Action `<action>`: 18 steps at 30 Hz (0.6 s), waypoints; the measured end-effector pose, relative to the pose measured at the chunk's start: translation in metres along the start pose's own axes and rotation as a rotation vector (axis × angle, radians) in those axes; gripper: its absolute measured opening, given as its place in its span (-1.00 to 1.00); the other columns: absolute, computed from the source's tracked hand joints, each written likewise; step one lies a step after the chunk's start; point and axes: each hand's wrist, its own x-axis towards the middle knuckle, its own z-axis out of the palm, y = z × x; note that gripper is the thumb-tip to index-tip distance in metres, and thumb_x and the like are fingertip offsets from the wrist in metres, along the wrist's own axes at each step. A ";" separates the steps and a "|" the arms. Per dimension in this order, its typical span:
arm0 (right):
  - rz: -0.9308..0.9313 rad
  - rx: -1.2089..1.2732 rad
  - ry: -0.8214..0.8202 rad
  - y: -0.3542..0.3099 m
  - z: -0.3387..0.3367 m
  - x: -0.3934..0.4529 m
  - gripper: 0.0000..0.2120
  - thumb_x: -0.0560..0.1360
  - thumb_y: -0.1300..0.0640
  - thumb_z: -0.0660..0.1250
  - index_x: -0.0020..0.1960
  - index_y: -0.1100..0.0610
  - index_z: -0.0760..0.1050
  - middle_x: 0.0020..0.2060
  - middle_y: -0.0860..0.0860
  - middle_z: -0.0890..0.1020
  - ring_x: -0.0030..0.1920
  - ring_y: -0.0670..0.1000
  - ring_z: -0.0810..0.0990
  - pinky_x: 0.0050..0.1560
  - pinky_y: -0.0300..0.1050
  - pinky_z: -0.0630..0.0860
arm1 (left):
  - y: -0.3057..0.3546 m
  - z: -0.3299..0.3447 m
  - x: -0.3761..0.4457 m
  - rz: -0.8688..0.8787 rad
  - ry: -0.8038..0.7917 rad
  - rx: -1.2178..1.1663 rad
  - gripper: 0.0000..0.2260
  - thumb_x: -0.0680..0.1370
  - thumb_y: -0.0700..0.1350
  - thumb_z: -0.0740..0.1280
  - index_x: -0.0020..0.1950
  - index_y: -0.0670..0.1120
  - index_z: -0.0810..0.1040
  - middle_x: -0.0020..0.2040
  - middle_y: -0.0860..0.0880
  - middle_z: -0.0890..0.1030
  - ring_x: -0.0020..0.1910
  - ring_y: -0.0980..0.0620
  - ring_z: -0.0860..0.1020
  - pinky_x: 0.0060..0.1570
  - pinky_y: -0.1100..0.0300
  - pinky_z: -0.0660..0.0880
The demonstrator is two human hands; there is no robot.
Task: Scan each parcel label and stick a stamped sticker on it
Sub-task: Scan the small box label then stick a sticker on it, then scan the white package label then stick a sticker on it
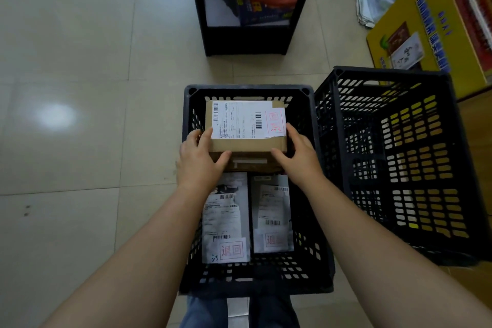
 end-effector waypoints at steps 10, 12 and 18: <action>-0.209 -0.243 0.029 -0.078 -0.081 -0.130 -0.41 0.51 -0.17 0.33 0.49 -0.12 0.29 0.40 -0.14 0.35 0.38 -0.07 0.34 0.37 -0.05 0.37 | 0.064 -0.138 -0.088 0.481 -0.102 0.153 -0.44 0.57 0.20 0.27 0.53 0.09 0.26 0.53 0.04 0.25 0.51 0.00 0.18 0.47 0.03 0.13; -0.222 -0.248 0.110 -0.098 -0.104 -0.163 -0.43 0.51 -0.19 0.33 0.48 -0.11 0.31 0.39 -0.13 0.36 0.39 -0.07 0.33 0.38 -0.03 0.36 | 0.089 -0.167 -0.104 0.595 -0.106 0.167 -0.45 0.56 0.22 0.26 0.52 0.09 0.30 0.53 0.03 0.27 0.51 0.00 0.19 0.47 0.04 0.13; -0.137 -0.264 0.429 -0.131 -0.167 -0.270 -0.42 0.52 -0.27 0.27 0.48 -0.10 0.32 0.40 -0.12 0.33 0.42 -0.05 0.29 0.38 -0.09 0.28 | 0.170 -0.221 -0.151 0.992 -0.127 0.135 -0.33 0.46 0.39 0.03 0.47 0.09 0.38 0.47 0.04 0.37 0.45 -0.02 0.29 0.43 -0.03 0.25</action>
